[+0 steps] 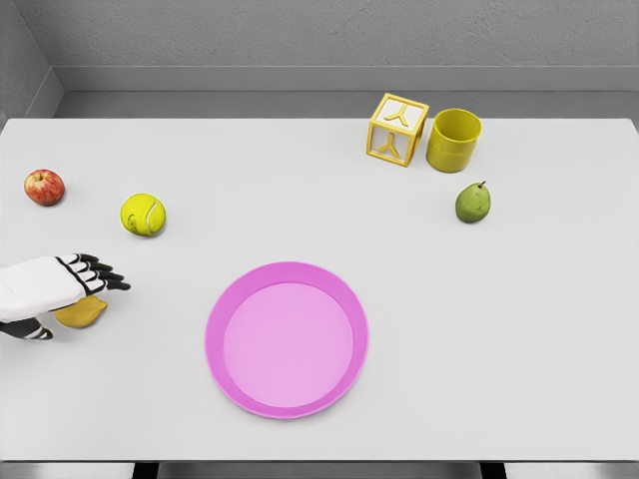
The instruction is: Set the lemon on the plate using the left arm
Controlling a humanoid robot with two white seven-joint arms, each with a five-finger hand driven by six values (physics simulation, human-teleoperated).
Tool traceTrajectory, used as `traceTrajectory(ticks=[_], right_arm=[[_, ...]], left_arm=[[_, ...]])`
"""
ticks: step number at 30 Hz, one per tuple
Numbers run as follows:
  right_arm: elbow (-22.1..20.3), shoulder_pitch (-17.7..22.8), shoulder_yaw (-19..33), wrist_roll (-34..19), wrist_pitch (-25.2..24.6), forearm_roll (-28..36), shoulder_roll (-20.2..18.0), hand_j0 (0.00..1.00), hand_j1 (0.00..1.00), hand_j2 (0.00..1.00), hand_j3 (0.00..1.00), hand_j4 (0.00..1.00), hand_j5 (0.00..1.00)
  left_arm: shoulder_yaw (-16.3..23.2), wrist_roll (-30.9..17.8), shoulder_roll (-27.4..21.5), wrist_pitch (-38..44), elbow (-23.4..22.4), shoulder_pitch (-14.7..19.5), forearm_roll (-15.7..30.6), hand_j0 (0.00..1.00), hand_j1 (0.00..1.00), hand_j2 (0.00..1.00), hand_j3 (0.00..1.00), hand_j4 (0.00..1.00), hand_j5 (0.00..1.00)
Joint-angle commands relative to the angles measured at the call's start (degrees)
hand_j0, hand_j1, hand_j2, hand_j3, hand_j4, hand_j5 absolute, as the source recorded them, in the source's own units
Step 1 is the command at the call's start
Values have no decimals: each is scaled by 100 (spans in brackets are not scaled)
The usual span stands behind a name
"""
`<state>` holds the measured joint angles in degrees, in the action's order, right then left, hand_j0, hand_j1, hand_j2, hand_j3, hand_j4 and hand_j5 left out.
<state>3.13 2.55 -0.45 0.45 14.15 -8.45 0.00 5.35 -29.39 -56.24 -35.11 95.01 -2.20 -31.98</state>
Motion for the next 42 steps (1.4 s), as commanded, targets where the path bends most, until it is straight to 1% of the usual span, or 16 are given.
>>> traceTrajectory(ticks=[1, 5, 9, 11, 13, 14, 15, 17, 19, 22, 27, 29, 31, 35, 41, 42], right_arm=[[-5, 0, 1, -1, 0, 1, 0, 100, 100, 100, 100, 100, 100], [-5, 0, 1, -1, 0, 1, 0, 100, 100, 100, 100, 100, 100], [4, 0, 1, -1, 0, 1, 0, 100, 100, 100, 100, 100, 100], [3, 0, 1, -1, 0, 1, 0, 100, 100, 100, 100, 100, 100], [-5, 0, 1, -1, 0, 1, 0, 100, 100, 100, 100, 100, 100], [-5, 0, 1, -1, 0, 1, 0, 100, 100, 100, 100, 100, 100], [3, 0, 1, -1, 0, 1, 0, 100, 100, 100, 100, 100, 100], [-5, 0, 1, -1, 0, 1, 0, 100, 100, 100, 100, 100, 100], [-5, 0, 1, -1, 0, 1, 0, 100, 100, 100, 100, 100, 100], [3, 0, 1, -1, 0, 1, 0, 100, 100, 100, 100, 100, 100], [-5, 0, 1, -1, 0, 1, 0, 100, 100, 100, 100, 100, 100], [-5, 0, 1, -1, 0, 1, 0, 100, 100, 100, 100, 100, 100], [4, 0, 1, -1, 0, 1, 0, 100, 100, 100, 100, 100, 100], [3, 0, 1, -1, 0, 1, 0, 100, 100, 100, 100, 100, 100], [-5, 9, 1, -1, 0, 1, 0, 100, 100, 100, 100, 100, 100], [-5, 0, 1, -1, 0, 1, 0, 100, 100, 100, 100, 100, 100]], left_arm=[[1, 4, 17, 11, -26, 0, 25, 99, 99, 99, 99, 99, 99], [1, 4, 26, 11, -44, 26, 25, 99, 99, 99, 99, 99, 99], [19, 4, 140, 11, -88, 26, 16, 97, 97, 97, 97, 97, 97], [19, 4, 140, 11, -158, 26, 16, 94, 94, 94, 94, 94, 94], [19, 4, 140, 11, -176, 26, 25, 86, 86, 86, 86, 86, 86], [19, 4, 140, 11, -176, 26, 25, 85, 85, 85, 85, 85, 85], [27, 12, 131, 11, -176, 26, 25, 83, 83, 83, 83, 83, 83], [36, 4, 140, 11, -202, 26, 25, 80, 80, 80, 80, 80, 80], [45, 4, 140, 11, -228, 26, 25, 80, 80, 80, 80, 80, 80], [98, 4, 140, 11, -228, 26, 25, 75, 75, 75, 75, 75, 75], [159, 21, 140, 11, -220, 26, 51, 64, 64, 64, 64, 64, 64], [159, 21, 131, 11, -149, 35, 95, 61, 61, 61, 61, 61, 61], [159, 21, 105, 11, -79, 44, 183, 56, 56, 56, 56, 56, 56], [159, 21, 113, 11, -17, 53, 200, 54, 54, 54, 54, 54, 54], [168, 30, 131, 11, -9, 70, 235, 54, 54, 54, 54, 54, 54], [168, 30, 131, 11, 61, 70, 262, 54, 54, 54, 54, 54, 54]])
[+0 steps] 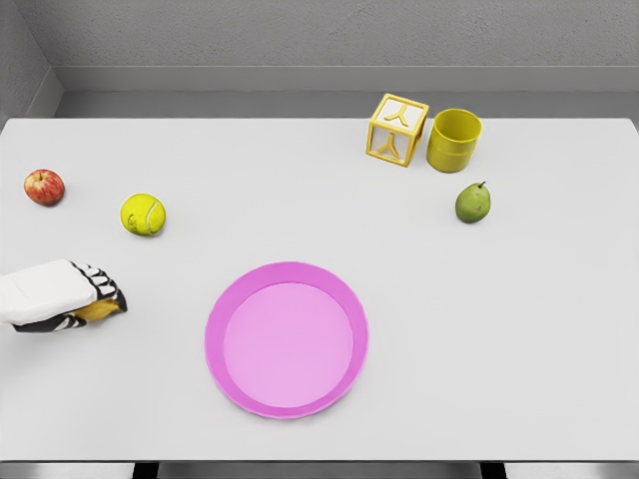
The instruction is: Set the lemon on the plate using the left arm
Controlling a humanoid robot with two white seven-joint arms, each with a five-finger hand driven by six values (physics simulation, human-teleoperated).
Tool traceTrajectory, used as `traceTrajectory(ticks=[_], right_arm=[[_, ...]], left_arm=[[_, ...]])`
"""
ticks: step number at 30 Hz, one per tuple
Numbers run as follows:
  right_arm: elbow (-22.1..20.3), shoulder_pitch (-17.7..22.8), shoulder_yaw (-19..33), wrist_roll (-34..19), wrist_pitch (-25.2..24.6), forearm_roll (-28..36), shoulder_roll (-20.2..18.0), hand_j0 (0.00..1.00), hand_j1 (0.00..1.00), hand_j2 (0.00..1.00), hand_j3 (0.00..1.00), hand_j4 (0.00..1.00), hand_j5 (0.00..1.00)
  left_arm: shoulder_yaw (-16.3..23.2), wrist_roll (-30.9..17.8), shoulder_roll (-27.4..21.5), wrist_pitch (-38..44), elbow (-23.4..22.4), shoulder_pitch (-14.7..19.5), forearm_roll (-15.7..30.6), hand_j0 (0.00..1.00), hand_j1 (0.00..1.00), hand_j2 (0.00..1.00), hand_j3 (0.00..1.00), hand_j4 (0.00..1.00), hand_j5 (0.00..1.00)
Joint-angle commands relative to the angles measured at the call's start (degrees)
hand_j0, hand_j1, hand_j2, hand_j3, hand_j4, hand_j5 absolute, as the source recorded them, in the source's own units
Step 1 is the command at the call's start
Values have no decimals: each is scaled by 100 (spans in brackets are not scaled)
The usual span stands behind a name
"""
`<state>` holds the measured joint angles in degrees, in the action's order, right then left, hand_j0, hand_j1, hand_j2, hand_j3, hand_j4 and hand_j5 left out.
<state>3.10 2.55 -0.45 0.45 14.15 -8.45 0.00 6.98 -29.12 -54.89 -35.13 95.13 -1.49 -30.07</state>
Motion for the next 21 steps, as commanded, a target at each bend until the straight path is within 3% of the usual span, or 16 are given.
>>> traceTrajectory(ticks=[1, 21], right_arm=[[6, 9, 1, -1, 0, 1, 0, 100, 100, 100, 100, 100, 100], [-3, 0, 1, -1, 0, 1, 0, 100, 100, 100, 100, 100, 100]], left_arm=[[-4, 2, -4, 13, 67, 0, 107, 54, 54, 54, 54, 54, 54], [-4, -6, -21, 13, 805, 53, 370, 52, 52, 52, 52, 52, 52]])
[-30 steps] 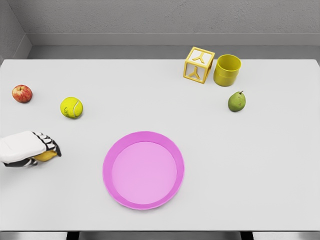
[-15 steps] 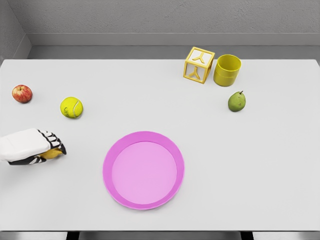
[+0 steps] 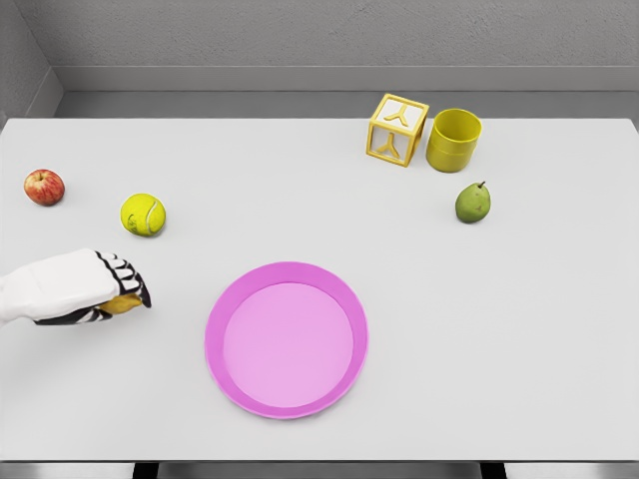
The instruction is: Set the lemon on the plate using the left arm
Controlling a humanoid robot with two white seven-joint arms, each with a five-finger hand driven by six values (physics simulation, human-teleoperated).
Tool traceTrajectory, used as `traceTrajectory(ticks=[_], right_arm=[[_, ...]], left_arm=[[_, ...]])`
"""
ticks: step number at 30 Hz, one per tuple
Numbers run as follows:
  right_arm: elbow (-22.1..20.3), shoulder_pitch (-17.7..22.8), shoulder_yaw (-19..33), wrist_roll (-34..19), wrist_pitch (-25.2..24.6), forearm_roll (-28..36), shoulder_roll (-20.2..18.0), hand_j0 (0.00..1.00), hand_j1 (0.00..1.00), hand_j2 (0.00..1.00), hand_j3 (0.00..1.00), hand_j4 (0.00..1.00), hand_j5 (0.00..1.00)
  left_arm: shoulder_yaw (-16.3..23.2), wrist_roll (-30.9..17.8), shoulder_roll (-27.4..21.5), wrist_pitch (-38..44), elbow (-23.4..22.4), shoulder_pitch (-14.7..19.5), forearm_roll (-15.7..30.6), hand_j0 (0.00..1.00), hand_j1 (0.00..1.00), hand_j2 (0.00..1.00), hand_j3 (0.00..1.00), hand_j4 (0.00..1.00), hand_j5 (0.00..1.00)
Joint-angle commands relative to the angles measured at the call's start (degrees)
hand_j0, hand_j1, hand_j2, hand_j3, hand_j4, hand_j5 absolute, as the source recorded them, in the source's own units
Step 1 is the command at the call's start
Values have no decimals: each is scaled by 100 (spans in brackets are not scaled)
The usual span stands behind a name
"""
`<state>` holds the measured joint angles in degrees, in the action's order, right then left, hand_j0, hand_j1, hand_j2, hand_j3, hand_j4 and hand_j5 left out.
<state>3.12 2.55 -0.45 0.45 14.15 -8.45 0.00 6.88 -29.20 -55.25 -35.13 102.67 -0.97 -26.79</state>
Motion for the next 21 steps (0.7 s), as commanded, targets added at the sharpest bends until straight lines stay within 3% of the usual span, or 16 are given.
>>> traceTrajectory(ticks=[1, 21], right_arm=[[4, 0, 1, -1, 0, 1, 0, 100, 100, 100, 100, 100, 100], [-5, 0, 1, -1, 0, 1, 0, 100, 100, 100, 100, 100, 100]], left_arm=[[6, 2, 23, 13, 51, 9, 43, 52, 52, 52, 52, 52, 52], [120, 2, 296, 13, 60, 299, 201, 52, 52, 52, 52, 52, 52]])
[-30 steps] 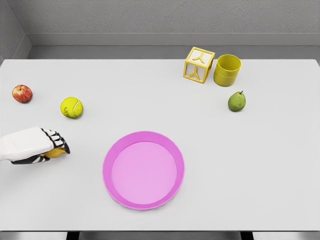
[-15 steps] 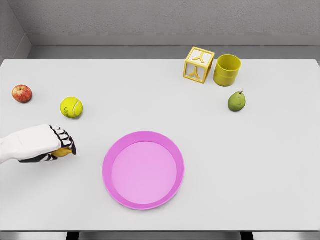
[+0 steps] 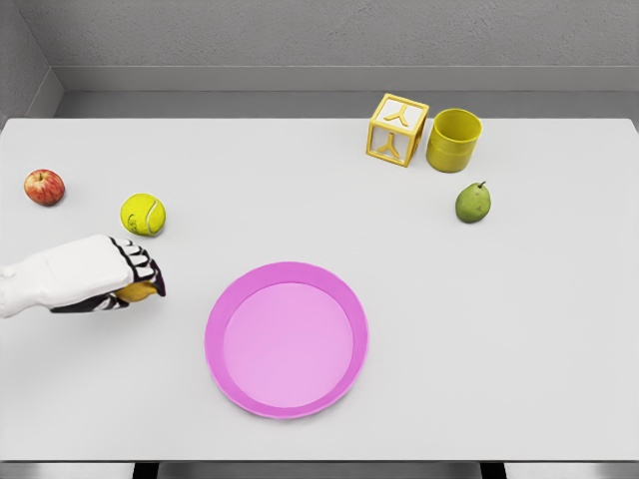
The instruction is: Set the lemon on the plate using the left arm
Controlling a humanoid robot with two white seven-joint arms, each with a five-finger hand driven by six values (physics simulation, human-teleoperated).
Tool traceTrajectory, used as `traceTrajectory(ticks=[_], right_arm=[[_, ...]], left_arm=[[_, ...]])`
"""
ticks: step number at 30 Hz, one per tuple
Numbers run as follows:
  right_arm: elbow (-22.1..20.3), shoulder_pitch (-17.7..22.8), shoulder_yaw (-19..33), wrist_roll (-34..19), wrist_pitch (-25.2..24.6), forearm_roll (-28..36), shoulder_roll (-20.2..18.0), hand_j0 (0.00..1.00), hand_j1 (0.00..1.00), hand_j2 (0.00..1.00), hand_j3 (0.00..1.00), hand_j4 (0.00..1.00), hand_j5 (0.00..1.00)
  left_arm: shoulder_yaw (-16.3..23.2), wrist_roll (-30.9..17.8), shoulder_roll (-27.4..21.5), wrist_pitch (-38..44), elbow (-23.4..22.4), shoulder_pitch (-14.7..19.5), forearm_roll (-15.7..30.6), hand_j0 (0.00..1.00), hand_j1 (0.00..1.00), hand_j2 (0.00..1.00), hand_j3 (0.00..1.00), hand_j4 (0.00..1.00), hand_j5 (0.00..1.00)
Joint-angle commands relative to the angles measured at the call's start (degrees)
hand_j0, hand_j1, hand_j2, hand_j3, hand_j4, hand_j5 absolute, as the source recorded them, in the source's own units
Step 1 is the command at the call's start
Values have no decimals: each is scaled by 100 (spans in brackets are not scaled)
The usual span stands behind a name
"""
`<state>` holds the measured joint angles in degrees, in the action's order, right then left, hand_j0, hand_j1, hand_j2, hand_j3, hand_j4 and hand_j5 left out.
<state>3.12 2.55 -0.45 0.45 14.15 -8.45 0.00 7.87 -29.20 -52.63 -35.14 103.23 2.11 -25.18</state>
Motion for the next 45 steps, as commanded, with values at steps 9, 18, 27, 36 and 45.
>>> traceTrajectory(ticks=[9, 18, 27, 36, 45], right_arm=[[4, 0, 1, -1, 0, 1, 0, 100, 100, 100, 100, 100, 100], [4, 9, 1, -1, 0, 1, 0, 100, 100, 100, 100, 100, 100], [4, 0, 1, -1, 0, 1, 0, 100, 100, 100, 100, 100, 100], [4, 0, 1, -1, 0, 1, 0, 100, 100, 100, 100, 100, 100], [-5, 0, 1, -1, 0, 1, 0, 100, 100, 100, 100, 100, 100]], left_arm=[[575, 2, 218, 14, 4, 475, 40, 52, 52, 52, 52, 52, 52], [760, 2, 429, 14, 13, 659, 40, 51, 51, 51, 51, 51, 51], [979, 2, 614, 14, 13, 888, 49, 51, 51, 51, 51, 51, 51], [1392, -6, 886, 14, 30, 1327, 49, 49, 49, 49, 49, 49, 49], [1709, -217, 1010, 14, 30, 1573, 40, 49, 49, 49, 49, 49, 49]])
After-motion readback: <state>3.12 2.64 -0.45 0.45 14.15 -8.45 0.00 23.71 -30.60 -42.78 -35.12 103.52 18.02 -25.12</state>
